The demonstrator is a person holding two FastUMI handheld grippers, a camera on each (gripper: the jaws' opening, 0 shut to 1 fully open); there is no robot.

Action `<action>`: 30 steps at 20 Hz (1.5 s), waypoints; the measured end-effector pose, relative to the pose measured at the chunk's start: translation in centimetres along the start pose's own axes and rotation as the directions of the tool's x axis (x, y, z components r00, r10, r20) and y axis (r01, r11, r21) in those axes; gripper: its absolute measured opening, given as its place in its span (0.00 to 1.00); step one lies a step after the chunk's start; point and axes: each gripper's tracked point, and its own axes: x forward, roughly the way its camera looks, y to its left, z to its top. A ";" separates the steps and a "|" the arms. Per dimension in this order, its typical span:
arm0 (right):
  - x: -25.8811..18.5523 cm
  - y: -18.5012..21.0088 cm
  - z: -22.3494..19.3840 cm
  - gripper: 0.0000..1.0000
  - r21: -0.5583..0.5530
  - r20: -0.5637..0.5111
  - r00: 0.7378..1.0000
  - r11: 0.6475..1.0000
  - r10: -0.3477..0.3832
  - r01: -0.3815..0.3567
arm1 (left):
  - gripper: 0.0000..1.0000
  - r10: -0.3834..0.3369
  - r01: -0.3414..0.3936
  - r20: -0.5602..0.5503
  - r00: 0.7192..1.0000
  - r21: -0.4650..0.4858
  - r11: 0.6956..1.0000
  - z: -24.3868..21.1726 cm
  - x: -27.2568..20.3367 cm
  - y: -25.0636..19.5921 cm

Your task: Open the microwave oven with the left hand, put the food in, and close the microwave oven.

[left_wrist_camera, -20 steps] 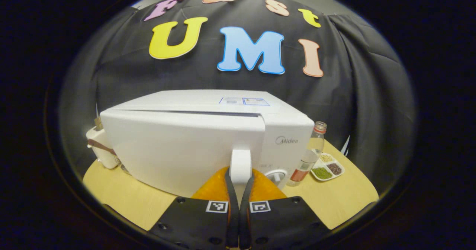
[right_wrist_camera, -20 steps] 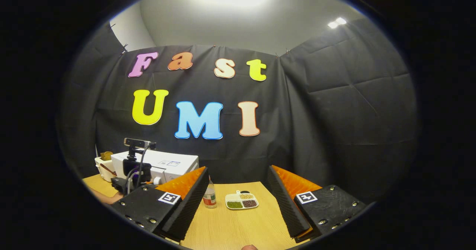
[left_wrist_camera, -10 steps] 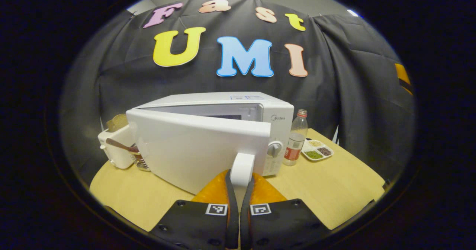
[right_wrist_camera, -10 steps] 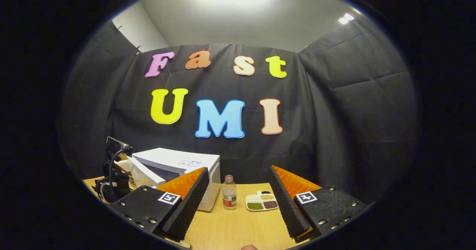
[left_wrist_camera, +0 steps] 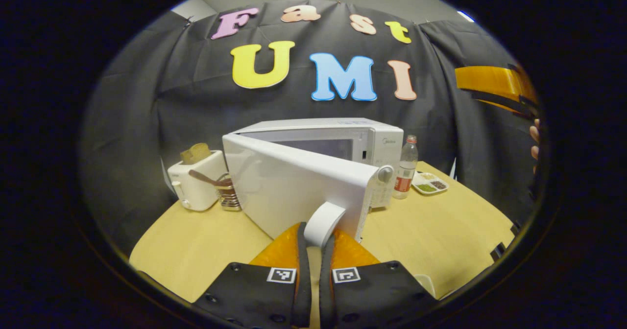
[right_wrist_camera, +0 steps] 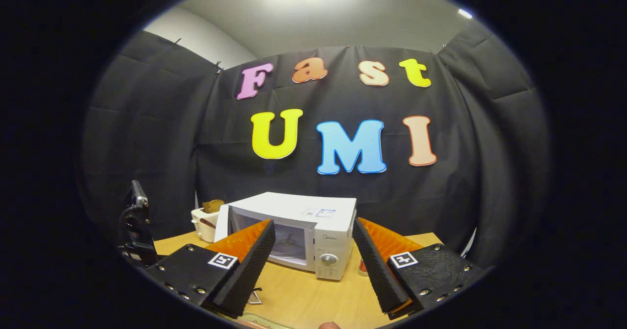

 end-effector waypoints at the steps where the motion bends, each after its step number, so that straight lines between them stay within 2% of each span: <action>1: 0.3 1.1 -0.7 0.97 -0.003 -0.015 1.000 1.000 0.022 -0.022 | 0.13 0.019 -0.019 -0.001 1.000 -0.005 1.000 -0.3 -0.6 1.2; 8: 1.3 8.7 -1.9 0.97 -0.001 -0.047 0.987 0.988 0.152 -0.152 | 0.13 0.179 -0.179 -0.016 0.984 -0.007 0.984 -2.5 -5.0 10.2; 10: 1.5 10.7 -2.4 0.98 -0.003 -0.054 0.983 0.984 0.177 -0.178 | 0.14 0.171 -0.172 -0.018 0.985 -0.052 0.984 -2.9 -5.7 11.7; 13: 2.0 13.0 -3.0 0.97 -0.011 -0.077 0.977 0.979 0.201 -0.202 | 0.15 0.137 -0.137 -0.005 0.991 -0.062 0.989 -3.4 -6.3 13.5; 17: 2.8 14.9 -3.5 0.97 -0.032 -0.096 0.975 0.979 0.199 -0.203 | 0.17 0.085 -0.086 -0.012 0.996 -0.108 0.990 -4.2 -6.9 16.2; 20: 3.1 16.4 -3.7 0.97 -0.068 -0.114 0.968 0.971 0.222 -0.231 | 0.22 0.083 -0.083 -0.005 0.997 -0.145 0.986 -4.6 -7.4 18.4; 24: 3.1 17.7 -4.1 0.97 -0.110 -0.147 0.952 0.952 0.269 -0.287 | 0.23 0.084 -0.083 0.001 0.996 -0.150 0.985 -4.7 -7.7 18.9; 25: 3.0 17.6 -4.1 0.97 -0.129 -0.151 0.950 0.947 0.273 -0.293 | 0.27 0.094 -0.093 -0.002 0.996 -0.155 0.984 -4.9 -7.6 19.1; 27: 2.7 17.3 -4.3 0.98 -0.151 -0.166 0.941 0.935 0.296 -0.321 | 0.46 0.129 -0.129 -0.009 0.992 -0.168 0.977 -5.3 -8.2 19.4; 28: 2.6 17.3 -4.8 0.98 -0.158 -0.179 0.934 0.928 0.310 -0.339 | 0.65 0.143 -0.142 -0.008 0.990 -0.179 0.974 -5.4 -9.0 19.2; 30: 2.3 16.7 -5.6 0.97 -0.174 -0.207 0.921 0.914 0.330 -0.367 | 0.67 0.200 -0.195 0.006 0.980 -0.189 0.962 -5.2 -10.8 19.7</action>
